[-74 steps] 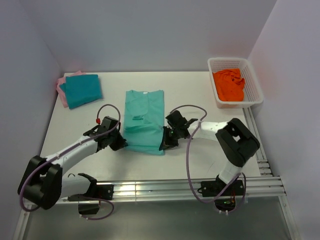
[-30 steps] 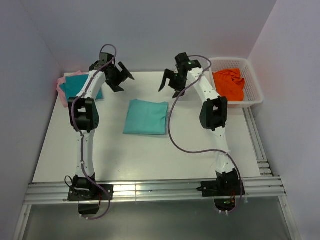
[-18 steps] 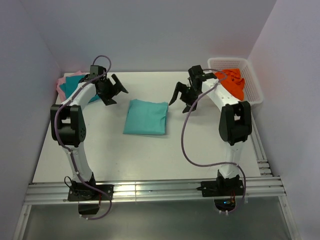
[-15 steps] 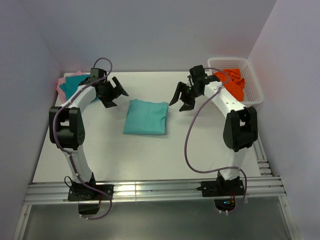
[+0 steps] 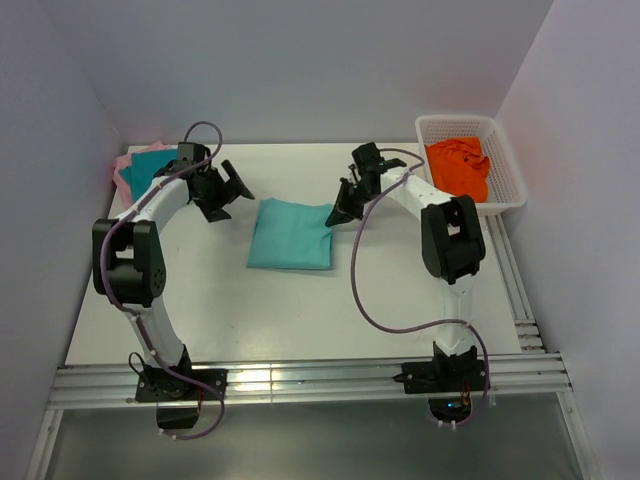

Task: Fold and stack the t-shirts
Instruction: Fold the long partially folded tshirt into a neat square, then put the neatly folded tshirt into the corner of the board with the left arm

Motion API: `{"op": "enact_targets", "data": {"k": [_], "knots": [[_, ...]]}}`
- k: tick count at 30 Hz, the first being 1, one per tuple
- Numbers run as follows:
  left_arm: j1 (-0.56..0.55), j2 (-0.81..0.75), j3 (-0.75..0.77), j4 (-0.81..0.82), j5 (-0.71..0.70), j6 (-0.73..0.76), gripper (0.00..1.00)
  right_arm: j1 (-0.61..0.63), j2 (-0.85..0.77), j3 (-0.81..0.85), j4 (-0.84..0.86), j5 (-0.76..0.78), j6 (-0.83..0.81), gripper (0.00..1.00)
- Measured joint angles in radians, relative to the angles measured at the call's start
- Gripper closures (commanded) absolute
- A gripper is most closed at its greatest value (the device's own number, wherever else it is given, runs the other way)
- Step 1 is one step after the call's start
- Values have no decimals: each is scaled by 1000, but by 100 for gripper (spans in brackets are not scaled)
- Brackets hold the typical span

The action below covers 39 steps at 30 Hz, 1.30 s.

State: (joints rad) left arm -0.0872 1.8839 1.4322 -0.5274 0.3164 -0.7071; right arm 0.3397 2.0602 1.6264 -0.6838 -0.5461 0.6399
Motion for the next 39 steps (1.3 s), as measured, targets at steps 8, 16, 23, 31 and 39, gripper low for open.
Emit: {"op": "enact_targets", "data": {"k": [8, 16, 23, 31, 39], "knots": [[0, -18, 0, -13, 0, 21, 6, 34, 100, 109, 10, -13, 10, 100], [0, -18, 0, -62, -4, 68, 6, 22, 237, 208, 14, 8, -6, 100], [0, -18, 0, -87, 19, 74, 6, -32, 343, 275, 29, -65, 9, 100], [-2, -18, -23, -51, 42, 90, 6, -53, 387, 440, 50, -153, 16, 72], [-46, -18, -178, 80, 8, 77, 5, -53, 207, 464, 156, -292, 66, 42]]}}
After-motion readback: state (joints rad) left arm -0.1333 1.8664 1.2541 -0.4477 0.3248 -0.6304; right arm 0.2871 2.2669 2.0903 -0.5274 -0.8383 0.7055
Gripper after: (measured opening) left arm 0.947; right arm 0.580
